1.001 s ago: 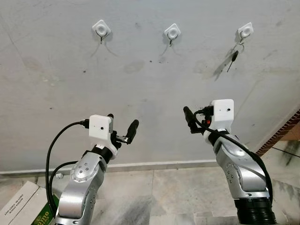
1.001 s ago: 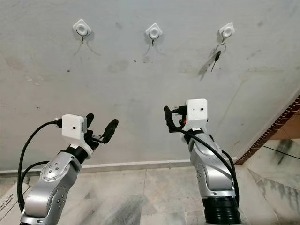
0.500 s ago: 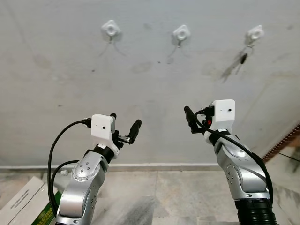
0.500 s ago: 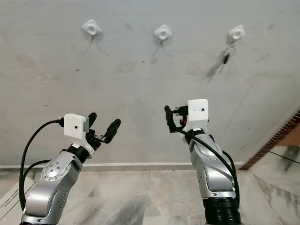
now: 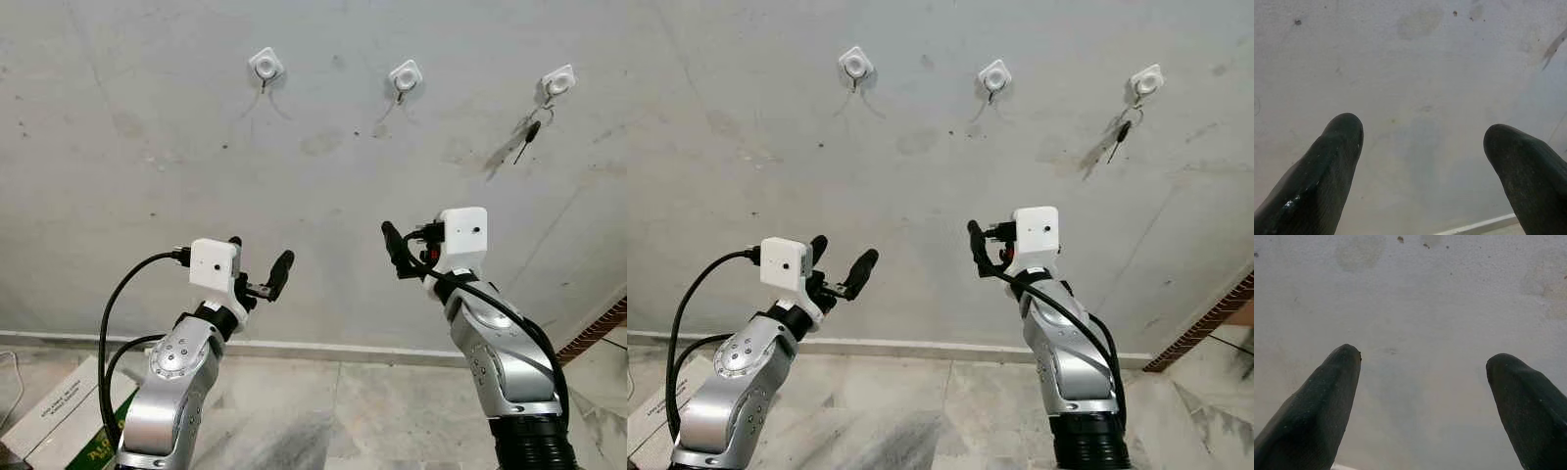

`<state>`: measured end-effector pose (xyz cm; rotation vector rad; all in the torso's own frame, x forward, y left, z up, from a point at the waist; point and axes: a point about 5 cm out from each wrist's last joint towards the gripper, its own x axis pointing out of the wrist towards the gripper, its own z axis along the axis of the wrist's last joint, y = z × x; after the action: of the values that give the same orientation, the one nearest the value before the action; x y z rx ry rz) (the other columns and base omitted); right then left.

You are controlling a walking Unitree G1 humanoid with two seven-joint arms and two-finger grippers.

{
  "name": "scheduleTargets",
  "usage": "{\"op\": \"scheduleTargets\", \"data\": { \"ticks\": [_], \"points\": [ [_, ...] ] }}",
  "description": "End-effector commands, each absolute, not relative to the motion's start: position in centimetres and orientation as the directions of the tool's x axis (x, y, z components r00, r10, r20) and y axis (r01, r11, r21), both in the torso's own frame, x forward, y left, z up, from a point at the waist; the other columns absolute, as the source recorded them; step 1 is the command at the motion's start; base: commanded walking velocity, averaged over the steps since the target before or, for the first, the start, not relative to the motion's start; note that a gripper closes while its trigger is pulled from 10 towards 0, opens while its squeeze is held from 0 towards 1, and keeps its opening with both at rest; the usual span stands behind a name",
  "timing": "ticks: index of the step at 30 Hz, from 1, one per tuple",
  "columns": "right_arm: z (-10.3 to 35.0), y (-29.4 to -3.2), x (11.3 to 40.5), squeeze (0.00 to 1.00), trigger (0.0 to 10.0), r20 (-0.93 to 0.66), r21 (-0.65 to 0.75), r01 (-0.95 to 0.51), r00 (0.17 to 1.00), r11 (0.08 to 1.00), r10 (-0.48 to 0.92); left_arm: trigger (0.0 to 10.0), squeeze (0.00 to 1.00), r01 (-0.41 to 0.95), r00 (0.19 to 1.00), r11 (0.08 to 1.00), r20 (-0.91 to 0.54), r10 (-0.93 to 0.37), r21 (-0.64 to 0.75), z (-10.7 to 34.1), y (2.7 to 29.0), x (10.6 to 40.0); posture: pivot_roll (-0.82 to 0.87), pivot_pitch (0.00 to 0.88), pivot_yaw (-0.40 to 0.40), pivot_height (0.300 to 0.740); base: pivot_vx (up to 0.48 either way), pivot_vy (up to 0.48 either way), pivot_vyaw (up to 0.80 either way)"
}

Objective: Hang keys on a hook

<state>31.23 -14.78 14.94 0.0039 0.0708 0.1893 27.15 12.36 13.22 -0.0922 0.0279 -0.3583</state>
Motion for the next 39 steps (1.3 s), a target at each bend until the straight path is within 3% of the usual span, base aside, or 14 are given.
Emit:
{"op": "scheduleTargets", "data": {
  "ticks": [1, 34, 39],
  "points": [
    [15.4, -15.0, 31.4, 0.00, 10.0, -0.051, 0.003, -0.176, 0.983, 0.984, 0.176, 10.0, 0.00, 0.351, 0.935, 0.932, -0.012, -0.354, -0.085, 13.4, 12.2, 27.2, 0.00, 0.000, 0.000, 0.740, 0.000, -0.240, 0.00],
    [16.2, -15.8, 32.4, 0.00, 10.0, -0.028, -0.010, -0.155, 0.988, 0.988, 0.154, 10.0, 0.00, 0.359, 0.932, 0.929, -0.015, -0.362, -0.086, 13.3, 12.0, 27.2, 0.00, 0.000, -0.003, 0.740, -0.269, -0.263, 0.00],
    [16.1, -15.8, 32.3, 0.00, 10.0, -0.029, -0.010, -0.153, 0.988, 0.988, 0.153, 10.0, 0.00, 0.345, 0.937, 0.935, -0.020, -0.347, -0.087, 13.2, 12.3, 27.3, 0.00, 0.000, -0.002, 0.740, -0.055, 0.000, 0.00]
  ]
}}
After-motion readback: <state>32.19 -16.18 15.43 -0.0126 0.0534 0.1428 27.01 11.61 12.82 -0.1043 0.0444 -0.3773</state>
